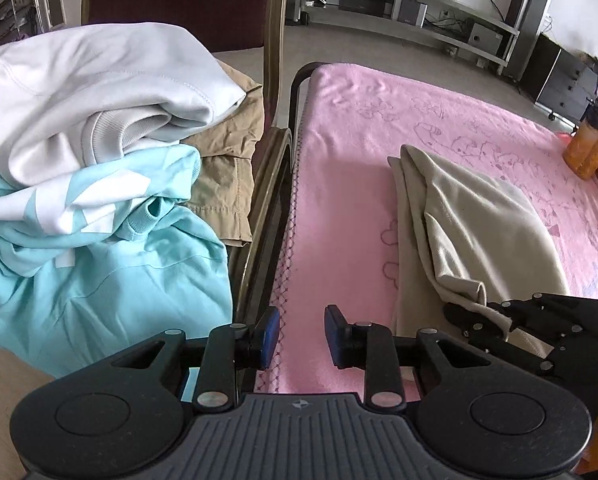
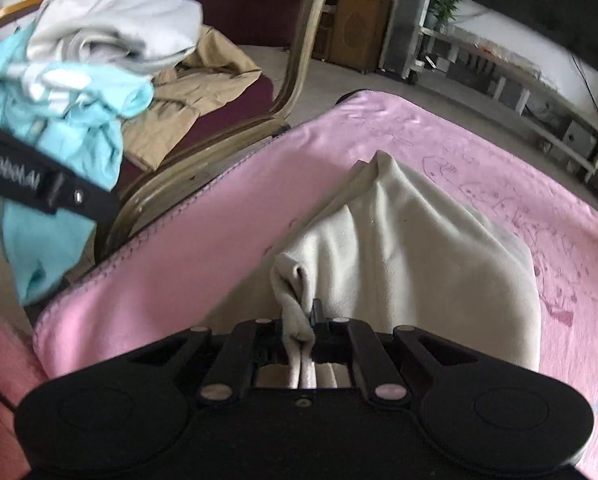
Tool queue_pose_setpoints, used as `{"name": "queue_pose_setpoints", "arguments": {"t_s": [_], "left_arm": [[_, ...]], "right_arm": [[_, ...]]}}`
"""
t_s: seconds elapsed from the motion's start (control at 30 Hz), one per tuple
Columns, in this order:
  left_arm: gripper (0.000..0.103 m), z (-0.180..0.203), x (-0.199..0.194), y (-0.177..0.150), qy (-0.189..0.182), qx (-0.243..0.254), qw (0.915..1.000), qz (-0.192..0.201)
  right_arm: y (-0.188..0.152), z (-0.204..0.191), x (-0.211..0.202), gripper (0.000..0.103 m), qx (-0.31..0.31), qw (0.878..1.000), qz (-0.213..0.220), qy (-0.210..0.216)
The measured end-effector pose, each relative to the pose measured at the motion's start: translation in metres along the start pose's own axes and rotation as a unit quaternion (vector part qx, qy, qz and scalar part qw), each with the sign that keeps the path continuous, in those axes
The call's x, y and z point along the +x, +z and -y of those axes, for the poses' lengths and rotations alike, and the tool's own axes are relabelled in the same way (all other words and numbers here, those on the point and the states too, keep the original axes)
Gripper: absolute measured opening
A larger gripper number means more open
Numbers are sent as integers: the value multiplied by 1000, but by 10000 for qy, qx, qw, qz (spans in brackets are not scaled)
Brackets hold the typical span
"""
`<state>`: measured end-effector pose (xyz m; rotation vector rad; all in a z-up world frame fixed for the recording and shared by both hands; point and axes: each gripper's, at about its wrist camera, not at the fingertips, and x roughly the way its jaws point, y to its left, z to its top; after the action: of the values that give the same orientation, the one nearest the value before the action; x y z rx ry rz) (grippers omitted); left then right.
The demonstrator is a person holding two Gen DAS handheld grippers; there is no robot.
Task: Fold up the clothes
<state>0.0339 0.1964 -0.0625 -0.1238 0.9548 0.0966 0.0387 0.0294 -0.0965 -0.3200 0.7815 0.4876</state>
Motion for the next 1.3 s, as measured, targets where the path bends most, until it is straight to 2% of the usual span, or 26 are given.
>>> {"name": "queue_pose_setpoints", "arguments": {"t_s": [0.17,0.27,0.43,0.47,0.53,0.57,0.6,0.73,0.8,0.87,0.93,1.0,1.07,1.13,1.23,1.3], "left_arm": [[28,1,-2,1,-13,-66,9999,107],[28,-3,-2,1,-17,-191,9997,129],[28,-6,-1,2,-4,-295,9995,150],[28,-6,-1,2,-8,-308,9994,157],[28,-7,0,2,-25,-343,9993,174],[27,-7,0,3,-37,-363,9992,187],[26,-8,-1,3,-67,-382,9990,210],[15,0,-3,3,-369,-258,9984,352],[14,14,-1,3,-725,-40,9966,401],[14,35,6,5,-1114,229,9931,304],[14,61,17,6,-1410,515,9886,64],[14,84,31,6,-1513,794,9850,-236],[12,98,46,3,-1300,1126,9834,-585],[10,106,58,-5,-973,1536,9785,-971],[10,106,53,-20,-762,2001,9719,-973],[11,95,47,-30,-635,1994,9731,-966]], "right_arm": [[12,-3,-16,6,246,9994,221,55],[19,-8,-20,6,239,9995,185,108],[15,-16,-10,9,-232,9991,12,367],[13,-14,-12,15,-308,9977,-1,599],[13,-1,-20,23,-105,9887,-168,1484],[12,8,-26,24,96,9821,-222,1867],[11,19,-34,24,347,9775,-233,2066],[0,78,-63,24,1586,9704,-251,1806],[-10,109,-74,25,2226,9617,-274,1575],[-23,130,-81,23,2591,9576,-306,1224],[-34,136,-77,13,2618,9601,-420,891],[-42,133,-65,12,2625,9593,-577,864],[-45,124,-56,12,2495,9620,-611,922],[-47,114,-50,12,2161,9703,-681,844],[-55,100,-48,11,1321,9840,-1036,590],[-60,100,-55,11,1220,9842,-1168,531]]}}
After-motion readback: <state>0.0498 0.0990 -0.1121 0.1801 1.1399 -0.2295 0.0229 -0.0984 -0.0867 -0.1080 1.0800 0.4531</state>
